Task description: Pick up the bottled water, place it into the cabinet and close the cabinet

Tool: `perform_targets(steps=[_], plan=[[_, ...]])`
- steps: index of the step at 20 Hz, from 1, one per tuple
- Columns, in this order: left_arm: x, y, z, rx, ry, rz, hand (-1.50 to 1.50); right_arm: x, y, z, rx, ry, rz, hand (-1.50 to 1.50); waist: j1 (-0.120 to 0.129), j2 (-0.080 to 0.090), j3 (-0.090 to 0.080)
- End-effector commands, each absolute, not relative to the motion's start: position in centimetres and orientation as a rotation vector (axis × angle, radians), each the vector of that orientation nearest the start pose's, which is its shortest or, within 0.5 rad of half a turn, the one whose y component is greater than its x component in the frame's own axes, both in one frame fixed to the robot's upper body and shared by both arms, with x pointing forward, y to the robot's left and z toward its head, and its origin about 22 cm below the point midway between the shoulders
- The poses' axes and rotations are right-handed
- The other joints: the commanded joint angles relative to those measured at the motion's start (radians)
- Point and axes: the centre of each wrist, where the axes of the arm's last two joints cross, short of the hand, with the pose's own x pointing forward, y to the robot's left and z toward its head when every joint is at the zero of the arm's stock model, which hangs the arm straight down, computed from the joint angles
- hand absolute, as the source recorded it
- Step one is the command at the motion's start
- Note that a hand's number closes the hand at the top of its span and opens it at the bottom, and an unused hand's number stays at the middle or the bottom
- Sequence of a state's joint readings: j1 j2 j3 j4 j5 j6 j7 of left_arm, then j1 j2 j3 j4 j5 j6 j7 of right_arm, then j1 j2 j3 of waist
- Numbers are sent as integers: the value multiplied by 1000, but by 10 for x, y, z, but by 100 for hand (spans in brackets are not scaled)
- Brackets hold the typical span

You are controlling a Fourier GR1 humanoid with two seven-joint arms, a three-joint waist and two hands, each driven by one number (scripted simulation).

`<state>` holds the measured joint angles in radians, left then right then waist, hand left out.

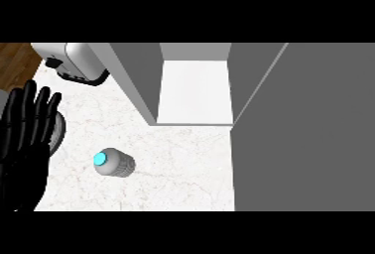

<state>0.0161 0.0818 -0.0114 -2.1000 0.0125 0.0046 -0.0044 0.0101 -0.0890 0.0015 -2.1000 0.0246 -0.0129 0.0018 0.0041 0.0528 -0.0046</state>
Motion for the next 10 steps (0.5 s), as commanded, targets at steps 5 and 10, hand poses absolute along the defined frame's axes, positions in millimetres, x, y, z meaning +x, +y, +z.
perform_targets(steps=[5,10], plan=[[195,208,133,-593,-2082,-486,-150,195,-243,128,-61,-2114,200,-150,-29,-59,3],[174,222,71,-742,-1571,-318,-150,179,-220,97,318,-1831,-43,-150,-16,-52,5]])
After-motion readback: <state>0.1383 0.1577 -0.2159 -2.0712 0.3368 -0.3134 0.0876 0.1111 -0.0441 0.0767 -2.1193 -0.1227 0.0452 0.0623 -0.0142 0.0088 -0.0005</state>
